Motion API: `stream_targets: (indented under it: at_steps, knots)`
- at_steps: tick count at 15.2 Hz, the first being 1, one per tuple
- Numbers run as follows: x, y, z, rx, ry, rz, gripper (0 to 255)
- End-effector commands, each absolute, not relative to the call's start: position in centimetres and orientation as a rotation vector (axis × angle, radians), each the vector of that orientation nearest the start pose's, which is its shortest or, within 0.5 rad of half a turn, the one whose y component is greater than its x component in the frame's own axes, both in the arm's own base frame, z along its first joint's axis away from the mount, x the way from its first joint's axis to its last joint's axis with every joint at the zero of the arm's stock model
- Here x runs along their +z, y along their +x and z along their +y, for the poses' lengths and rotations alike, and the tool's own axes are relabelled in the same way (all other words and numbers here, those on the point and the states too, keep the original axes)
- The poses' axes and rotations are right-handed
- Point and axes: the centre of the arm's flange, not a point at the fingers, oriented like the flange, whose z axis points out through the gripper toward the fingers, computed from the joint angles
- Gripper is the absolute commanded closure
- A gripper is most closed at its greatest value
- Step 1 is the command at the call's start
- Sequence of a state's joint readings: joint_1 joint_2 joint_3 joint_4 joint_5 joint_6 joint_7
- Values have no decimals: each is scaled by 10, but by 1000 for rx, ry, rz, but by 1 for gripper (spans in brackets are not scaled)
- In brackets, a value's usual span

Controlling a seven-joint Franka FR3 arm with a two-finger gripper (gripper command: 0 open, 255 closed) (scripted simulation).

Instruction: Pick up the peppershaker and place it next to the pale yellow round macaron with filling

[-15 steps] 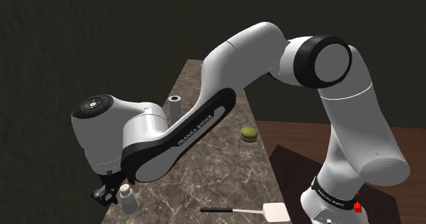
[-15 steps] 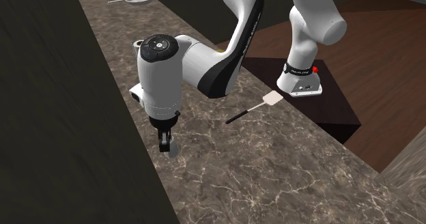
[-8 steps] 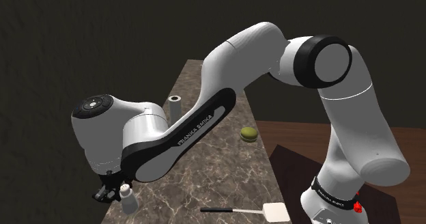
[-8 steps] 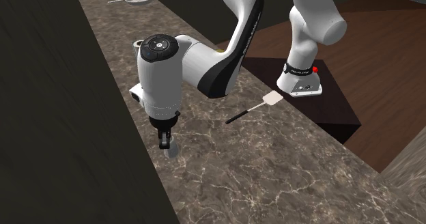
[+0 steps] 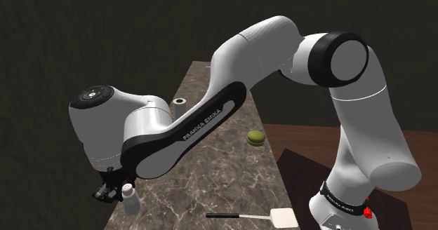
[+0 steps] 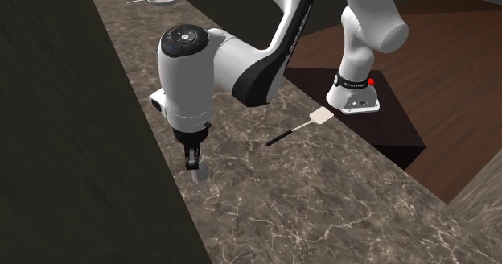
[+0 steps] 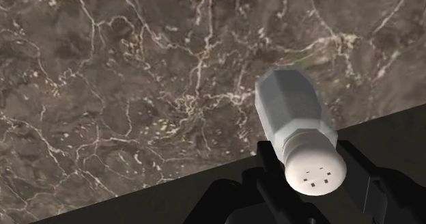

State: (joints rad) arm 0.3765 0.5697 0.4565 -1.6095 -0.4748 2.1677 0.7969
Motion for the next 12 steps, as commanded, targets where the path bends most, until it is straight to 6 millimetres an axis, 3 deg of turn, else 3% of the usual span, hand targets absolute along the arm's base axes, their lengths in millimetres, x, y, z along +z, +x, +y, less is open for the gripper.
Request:
stream_targets:
  at_steps: [1,12]
  knots:
    - [339,510,470,-253,-3177,-359,255]
    - [397,510,470,-253,-3177,-359,255]
